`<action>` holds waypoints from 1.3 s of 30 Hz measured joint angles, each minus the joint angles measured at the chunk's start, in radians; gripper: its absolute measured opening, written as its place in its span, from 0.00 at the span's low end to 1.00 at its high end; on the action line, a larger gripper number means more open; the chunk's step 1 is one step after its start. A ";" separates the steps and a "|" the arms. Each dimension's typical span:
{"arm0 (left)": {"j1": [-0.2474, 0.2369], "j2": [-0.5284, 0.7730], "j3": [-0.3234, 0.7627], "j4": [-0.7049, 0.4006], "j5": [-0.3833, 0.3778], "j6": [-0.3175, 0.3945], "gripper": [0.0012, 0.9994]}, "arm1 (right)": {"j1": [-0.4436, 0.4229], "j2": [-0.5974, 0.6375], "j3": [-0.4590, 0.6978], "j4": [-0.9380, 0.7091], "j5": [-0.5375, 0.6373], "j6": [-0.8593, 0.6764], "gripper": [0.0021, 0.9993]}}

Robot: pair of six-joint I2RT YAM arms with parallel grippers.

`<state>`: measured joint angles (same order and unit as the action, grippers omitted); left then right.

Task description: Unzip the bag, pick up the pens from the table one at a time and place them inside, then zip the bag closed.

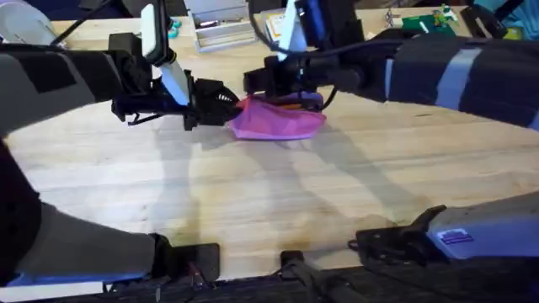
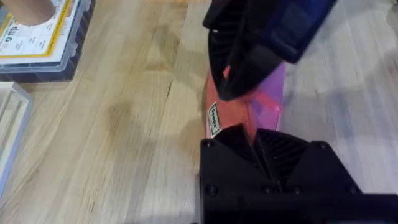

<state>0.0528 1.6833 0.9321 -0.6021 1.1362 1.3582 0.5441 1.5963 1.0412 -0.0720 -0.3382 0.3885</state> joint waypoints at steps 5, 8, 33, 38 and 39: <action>-0.002 0.000 0.004 0.004 -0.002 0.000 0.04 | -0.072 -0.003 0.000 -0.052 -0.024 -0.021 0.03; -0.004 0.000 0.005 0.004 0.000 0.000 0.04 | -0.118 -0.016 -0.001 -0.101 -0.038 -0.031 0.03; -0.013 0.001 0.005 -0.003 -0.005 0.000 0.04 | -0.463 -0.026 -0.001 -0.355 0.018 -0.091 0.03; -0.017 0.001 0.005 -0.003 -0.002 0.000 0.04 | -0.463 0.002 0.000 -0.364 0.065 -0.098 0.03; -0.018 0.001 0.005 -0.003 -0.003 0.000 0.04 | -0.463 0.011 0.000 -0.362 0.070 -0.098 0.03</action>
<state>0.0353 1.6840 0.9375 -0.6052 1.1336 1.3582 0.0811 1.6072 1.0409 -0.4336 -0.2681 0.2901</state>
